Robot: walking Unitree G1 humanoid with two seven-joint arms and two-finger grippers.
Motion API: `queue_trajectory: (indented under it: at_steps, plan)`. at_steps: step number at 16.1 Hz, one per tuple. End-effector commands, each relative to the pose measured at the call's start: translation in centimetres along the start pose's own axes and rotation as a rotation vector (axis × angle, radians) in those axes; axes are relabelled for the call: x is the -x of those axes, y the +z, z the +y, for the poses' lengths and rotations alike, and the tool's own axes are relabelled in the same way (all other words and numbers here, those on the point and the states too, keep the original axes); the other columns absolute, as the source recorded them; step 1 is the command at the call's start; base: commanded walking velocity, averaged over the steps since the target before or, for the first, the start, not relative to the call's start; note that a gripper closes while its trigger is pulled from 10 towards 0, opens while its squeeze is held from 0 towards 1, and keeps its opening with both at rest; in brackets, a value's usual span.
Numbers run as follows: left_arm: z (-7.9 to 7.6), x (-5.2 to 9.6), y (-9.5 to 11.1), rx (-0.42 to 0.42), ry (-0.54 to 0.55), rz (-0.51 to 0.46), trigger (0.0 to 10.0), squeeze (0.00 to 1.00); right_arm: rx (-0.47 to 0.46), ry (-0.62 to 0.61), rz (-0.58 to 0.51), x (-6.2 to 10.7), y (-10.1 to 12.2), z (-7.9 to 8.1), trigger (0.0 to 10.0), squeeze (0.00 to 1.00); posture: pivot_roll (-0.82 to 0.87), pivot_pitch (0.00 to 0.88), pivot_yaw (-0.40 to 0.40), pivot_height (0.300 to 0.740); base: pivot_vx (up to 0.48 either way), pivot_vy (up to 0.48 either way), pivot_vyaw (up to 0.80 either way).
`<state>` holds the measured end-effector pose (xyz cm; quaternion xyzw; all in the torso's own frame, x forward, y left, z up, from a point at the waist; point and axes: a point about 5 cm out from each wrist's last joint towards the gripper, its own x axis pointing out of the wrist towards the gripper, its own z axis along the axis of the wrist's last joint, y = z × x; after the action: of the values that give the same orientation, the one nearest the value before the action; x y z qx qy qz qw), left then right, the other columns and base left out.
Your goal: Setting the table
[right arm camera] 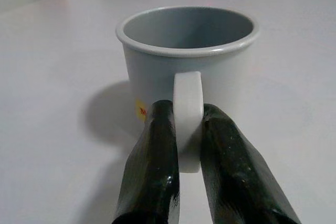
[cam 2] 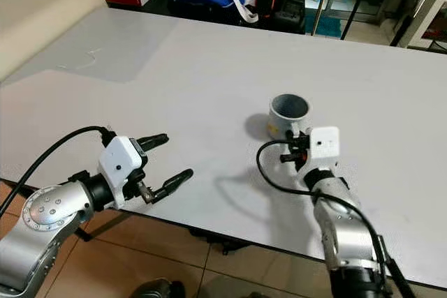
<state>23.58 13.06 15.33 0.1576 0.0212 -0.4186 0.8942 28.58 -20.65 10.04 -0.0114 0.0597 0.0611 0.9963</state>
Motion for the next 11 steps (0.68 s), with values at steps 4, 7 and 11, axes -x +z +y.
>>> queue_trajectory:
  at_steps: [4, 7, 11]
  plan:
    - [-0.5, 0.3, 0.2, -0.006, -0.035, 0.003, 10.0, 0.00, -0.017, -0.066, 0.024, 0.7, -0.6, -2.5, 10.0, 0.00, 0.03, 0.076, 0.016, 0.740, 0.000, 0.000, 0.00]
    - [-0.5, 0.3, 0.2, -0.003, -0.046, 0.004, 10.0, 0.00, -0.017, -0.071, 0.031, 1.5, -0.7, -3.9, 10.0, 0.00, 0.03, 0.076, 0.019, 0.740, 0.000, 0.000, 0.00]
    - [-0.9, 0.1, 0.3, 0.014, -0.087, -0.011, 10.0, 0.00, -0.074, -0.007, 0.010, 1.7, -0.5, -3.4, 10.0, 0.00, 0.03, 0.077, 0.023, 0.740, 0.000, 0.000, 0.00]
